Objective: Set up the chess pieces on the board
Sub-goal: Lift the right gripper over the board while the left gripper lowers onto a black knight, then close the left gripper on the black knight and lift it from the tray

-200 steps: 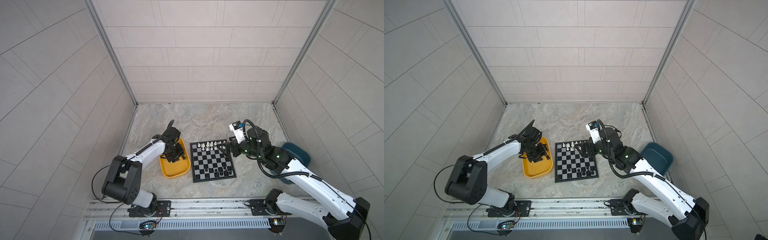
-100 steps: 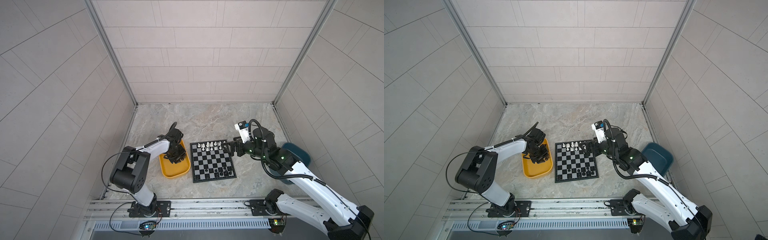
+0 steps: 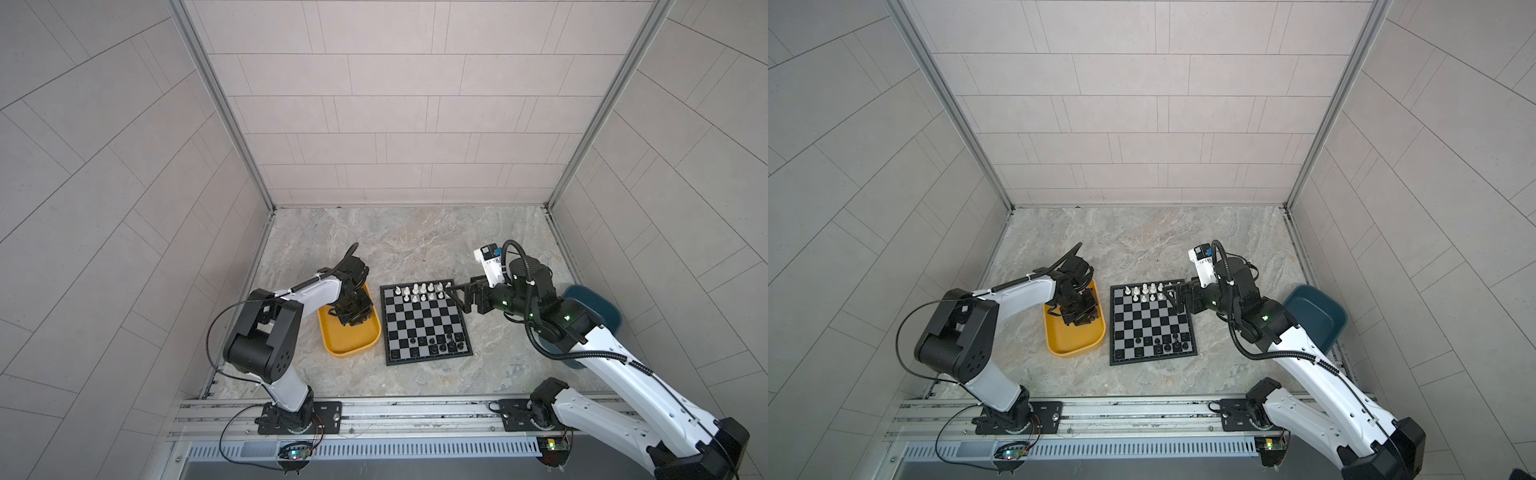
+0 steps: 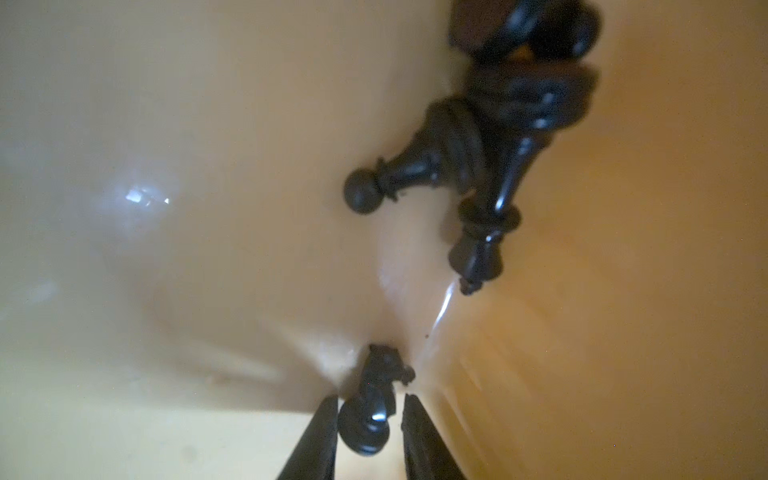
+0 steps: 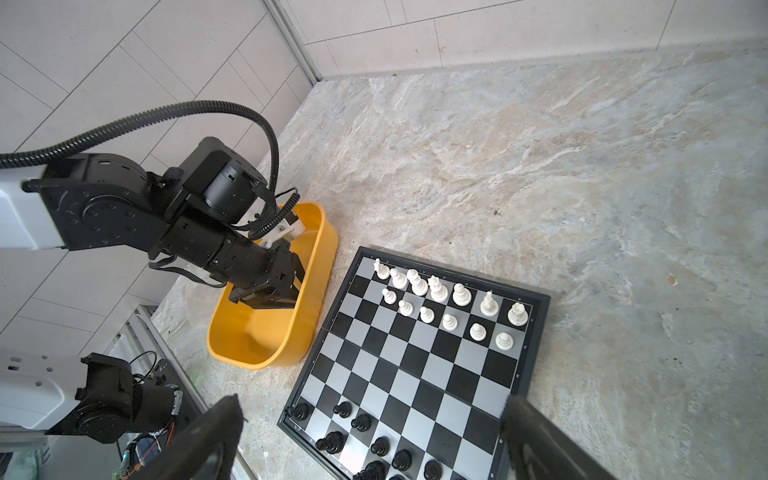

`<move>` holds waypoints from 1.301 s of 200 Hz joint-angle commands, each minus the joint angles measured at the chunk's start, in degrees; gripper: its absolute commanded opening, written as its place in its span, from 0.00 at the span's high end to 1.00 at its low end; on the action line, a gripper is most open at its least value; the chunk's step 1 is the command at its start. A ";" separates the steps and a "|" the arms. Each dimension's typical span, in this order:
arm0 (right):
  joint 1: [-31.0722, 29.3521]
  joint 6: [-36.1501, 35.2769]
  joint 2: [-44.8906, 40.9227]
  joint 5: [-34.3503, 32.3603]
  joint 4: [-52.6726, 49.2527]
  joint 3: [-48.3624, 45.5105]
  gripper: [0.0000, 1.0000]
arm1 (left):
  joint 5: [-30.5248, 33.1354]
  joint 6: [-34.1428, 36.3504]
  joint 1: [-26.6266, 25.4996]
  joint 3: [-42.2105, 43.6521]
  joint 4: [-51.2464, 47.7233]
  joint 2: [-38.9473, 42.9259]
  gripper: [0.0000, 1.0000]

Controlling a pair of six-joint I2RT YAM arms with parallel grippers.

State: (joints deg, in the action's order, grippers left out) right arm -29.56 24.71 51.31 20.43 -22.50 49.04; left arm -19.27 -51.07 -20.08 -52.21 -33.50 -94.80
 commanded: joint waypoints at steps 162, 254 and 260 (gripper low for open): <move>0.79 2.27 -2.88 -0.30 1.58 -2.06 0.02 | 7.11 16.48 -2.78 -3.17 -6.23 -3.97 0.67; 0.96 2.47 -2.55 -0.56 2.26 -2.19 0.02 | 7.58 14.33 -2.91 -2.71 -6.11 -1.87 0.78; 0.91 2.45 -2.12 -0.48 2.67 -2.10 0.02 | 7.58 14.37 -2.84 -2.68 -5.74 -0.99 0.79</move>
State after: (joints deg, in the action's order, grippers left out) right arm -28.86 26.87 49.15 20.36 -21.10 47.33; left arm -12.32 -36.45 -22.57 -56.14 -38.00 -97.14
